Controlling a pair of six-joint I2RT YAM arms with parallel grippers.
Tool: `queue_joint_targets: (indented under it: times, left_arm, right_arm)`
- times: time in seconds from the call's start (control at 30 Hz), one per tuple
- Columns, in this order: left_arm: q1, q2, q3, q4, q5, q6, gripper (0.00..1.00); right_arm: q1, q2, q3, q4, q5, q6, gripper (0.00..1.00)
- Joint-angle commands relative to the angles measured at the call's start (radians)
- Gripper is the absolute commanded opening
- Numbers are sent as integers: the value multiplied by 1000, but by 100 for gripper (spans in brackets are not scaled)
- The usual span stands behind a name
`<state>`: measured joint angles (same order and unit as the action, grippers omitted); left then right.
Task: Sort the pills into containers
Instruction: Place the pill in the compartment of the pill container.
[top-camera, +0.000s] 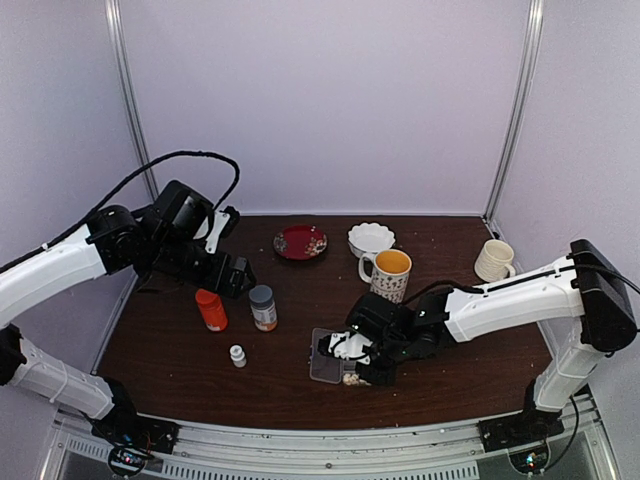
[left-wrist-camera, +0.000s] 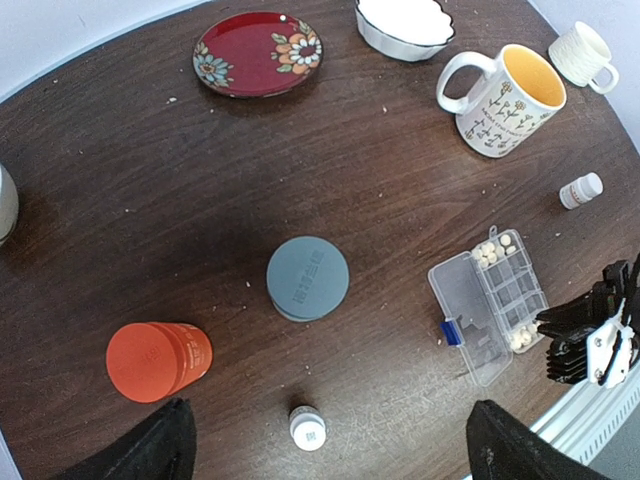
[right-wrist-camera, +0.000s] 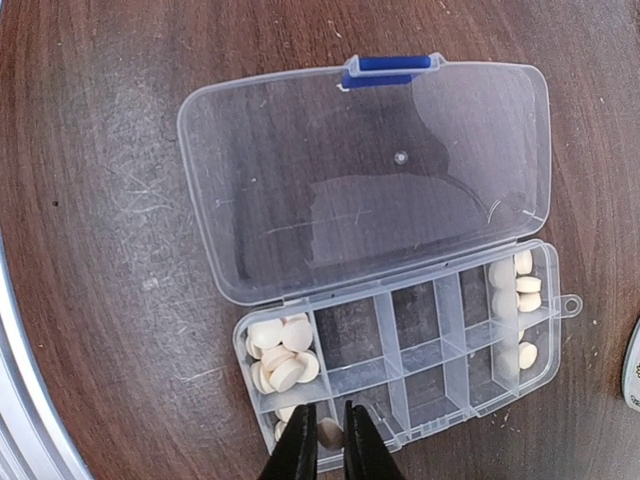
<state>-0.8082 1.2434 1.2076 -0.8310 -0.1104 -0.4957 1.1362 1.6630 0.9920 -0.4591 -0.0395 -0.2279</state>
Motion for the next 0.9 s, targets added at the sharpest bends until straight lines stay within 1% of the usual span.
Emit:
queue_joint_targets:
  times: [0.0,0.37,0.5,0.6,0.8,0.87]
  left_arm:
    - [7,-15,-12,22,15,-3,97]
    - [7,-23,-23,15,33,-3,98]
    - [7,-32,-31,10,32,-4,98]
    - [7,-35,-41,10,35,-7,97]
    - [7,-40,-65,3,58,-24,98]
    - [6,-43,-87,-4,67,-37,94]
  right_arm:
    - [-6,7,-9,12,-4,14,11]
    - [-6,-11,-25,4,-15,25,15]
    - [-6,-19,-27,0,-5,27,27]
    - [-5,-27,-28,-2,-2,25,29]
    - [-6,-76,-38,25,5,44,29]
    - [-6,-119,-55,55,6,57,29]
